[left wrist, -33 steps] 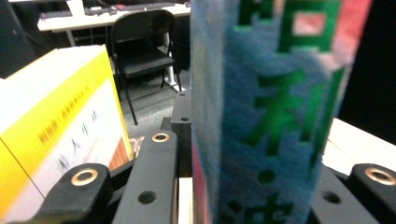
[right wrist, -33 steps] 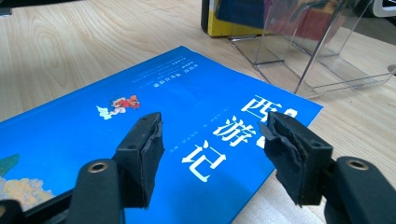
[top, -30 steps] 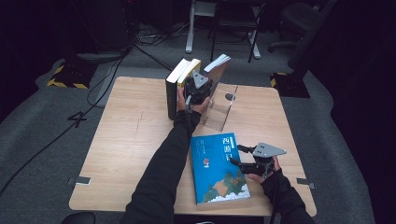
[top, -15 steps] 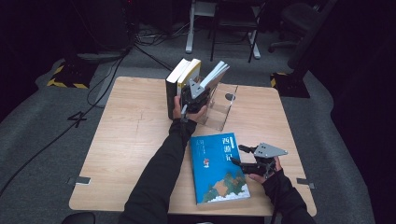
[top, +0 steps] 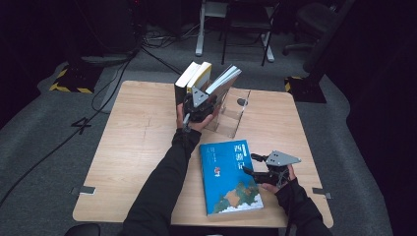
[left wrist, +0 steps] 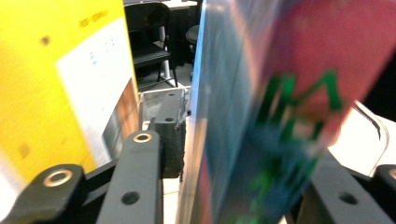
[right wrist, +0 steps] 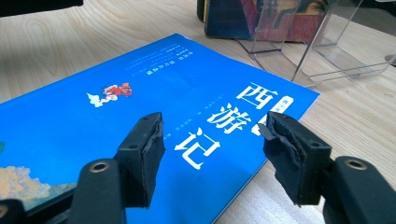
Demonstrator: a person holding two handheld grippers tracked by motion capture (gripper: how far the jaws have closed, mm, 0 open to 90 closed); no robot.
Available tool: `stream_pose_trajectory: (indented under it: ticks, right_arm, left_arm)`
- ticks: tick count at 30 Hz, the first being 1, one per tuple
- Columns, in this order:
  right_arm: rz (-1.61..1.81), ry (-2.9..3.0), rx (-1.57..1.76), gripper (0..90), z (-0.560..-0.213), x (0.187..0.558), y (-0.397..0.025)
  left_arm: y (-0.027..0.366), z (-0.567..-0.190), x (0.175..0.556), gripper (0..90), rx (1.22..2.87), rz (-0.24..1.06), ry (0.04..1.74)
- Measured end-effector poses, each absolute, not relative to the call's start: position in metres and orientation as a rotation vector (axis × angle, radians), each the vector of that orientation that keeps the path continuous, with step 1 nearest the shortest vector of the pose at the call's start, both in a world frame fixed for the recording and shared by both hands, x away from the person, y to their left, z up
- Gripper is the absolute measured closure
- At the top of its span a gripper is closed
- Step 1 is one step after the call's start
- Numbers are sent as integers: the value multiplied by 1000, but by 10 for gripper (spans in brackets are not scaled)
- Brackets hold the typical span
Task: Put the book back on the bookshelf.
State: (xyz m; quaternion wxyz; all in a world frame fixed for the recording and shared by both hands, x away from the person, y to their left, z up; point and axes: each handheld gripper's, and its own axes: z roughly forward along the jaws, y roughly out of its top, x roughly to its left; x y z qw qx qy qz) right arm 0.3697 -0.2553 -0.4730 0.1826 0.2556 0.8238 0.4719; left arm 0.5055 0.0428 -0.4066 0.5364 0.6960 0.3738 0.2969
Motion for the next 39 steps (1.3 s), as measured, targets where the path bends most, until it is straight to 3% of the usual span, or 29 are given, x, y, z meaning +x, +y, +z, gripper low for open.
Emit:
stream_pose_trajectory:
  ticks: [13,18,21,24,28,33,35,39]
  right_arm:
    - [1296,2350,718,387,-477,370,-250]
    - [1286,2361,716,387,-479,370,-248]
    - [1276,2370,711,387,-480,370,-247]
    - [1270,2373,710,387,-481,370,-247]
    - [1267,2371,710,389,-482,370,-247]
    - [1273,2362,709,391,-481,370,-247]
    - [1268,2363,706,391,-480,370,-247]
    - [1272,2364,692,392,-480,369,-246]
  left_arm:
    - [65,-441,491,495,1713,648,943]
    - [67,-455,493,493,1780,626,937]
    - [65,-464,496,519,1815,587,944]
    - [59,-469,497,606,1867,586,951]
    - [52,-470,497,640,1867,613,977]
    - [41,-468,498,725,1819,534,1003]
    - [39,-471,500,727,1772,485,1021]
    - [36,-471,502,726,1795,524,988]
